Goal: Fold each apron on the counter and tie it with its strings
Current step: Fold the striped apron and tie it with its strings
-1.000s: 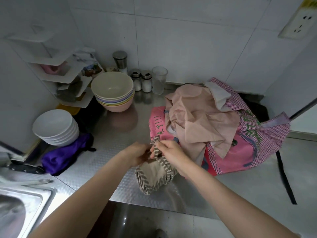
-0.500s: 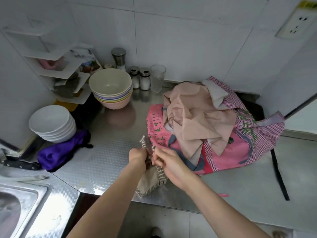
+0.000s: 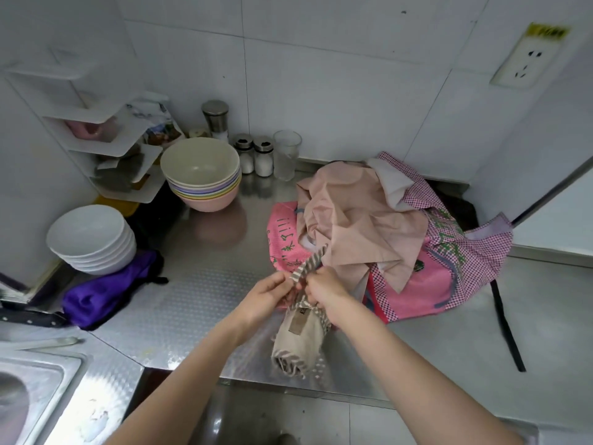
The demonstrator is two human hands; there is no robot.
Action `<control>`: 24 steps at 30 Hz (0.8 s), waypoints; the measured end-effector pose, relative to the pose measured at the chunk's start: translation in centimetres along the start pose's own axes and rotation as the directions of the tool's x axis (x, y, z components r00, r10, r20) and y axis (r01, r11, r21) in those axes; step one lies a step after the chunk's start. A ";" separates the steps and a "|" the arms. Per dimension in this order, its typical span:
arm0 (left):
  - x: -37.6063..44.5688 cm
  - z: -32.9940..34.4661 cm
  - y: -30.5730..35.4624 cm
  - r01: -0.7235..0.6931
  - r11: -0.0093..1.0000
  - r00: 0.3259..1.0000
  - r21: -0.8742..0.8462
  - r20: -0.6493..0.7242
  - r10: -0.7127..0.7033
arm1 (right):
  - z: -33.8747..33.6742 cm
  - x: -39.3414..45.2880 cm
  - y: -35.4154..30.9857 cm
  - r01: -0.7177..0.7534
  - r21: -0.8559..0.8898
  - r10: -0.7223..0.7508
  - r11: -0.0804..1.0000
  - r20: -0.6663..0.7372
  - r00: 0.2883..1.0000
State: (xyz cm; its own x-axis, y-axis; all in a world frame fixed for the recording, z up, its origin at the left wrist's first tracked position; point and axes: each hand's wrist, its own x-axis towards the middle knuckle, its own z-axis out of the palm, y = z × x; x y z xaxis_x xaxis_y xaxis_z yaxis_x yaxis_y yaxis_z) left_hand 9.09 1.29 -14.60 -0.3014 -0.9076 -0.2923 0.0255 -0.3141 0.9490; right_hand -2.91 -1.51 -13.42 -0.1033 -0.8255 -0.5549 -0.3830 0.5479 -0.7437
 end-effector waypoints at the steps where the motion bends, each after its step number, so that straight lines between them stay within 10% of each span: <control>1: 0.1 0.1 0.4 -0.034 0.996 0.999 0.078 0.000 0.034 | -0.2 -0.3 -0.5 -0.001 0.001 0.001 1.000 0.037 0.999; 5: 1.4 -1.2 0.6 -0.123 0.890 0.991 0.440 0.014 0.130 | -0.6 -1.8 -1.3 -0.062 0.302 -0.042 0.951 0.326 0.945; 11: 0.8 -1.2 1.5 -0.236 0.531 0.969 0.814 0.160 0.187 | 0.1 -1.6 -0.8 -0.101 0.454 0.058 0.885 0.107 0.993; 18: 0.8 -2.6 0.9 0.071 0.903 0.997 0.425 -0.001 -0.078 | -0.6 -3.4 0.1 -0.072 0.577 -0.139 0.813 0.313 0.940; 24: 0.7 -2.8 2.2 0.294 0.947 0.956 0.129 -0.039 -0.291 | -0.9 -3.6 -1.0 0.204 0.024 -0.204 0.979 0.216 0.955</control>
State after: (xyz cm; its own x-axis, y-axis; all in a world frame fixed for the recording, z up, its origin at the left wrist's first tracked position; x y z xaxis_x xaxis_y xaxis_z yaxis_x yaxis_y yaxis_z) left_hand 11.61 -0.78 -13.01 -0.2584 -0.7871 -0.5601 -0.1877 -0.5278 0.8284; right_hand -2.97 0.80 -10.31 0.1777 -0.8707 -0.4586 -0.3736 0.3714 -0.8500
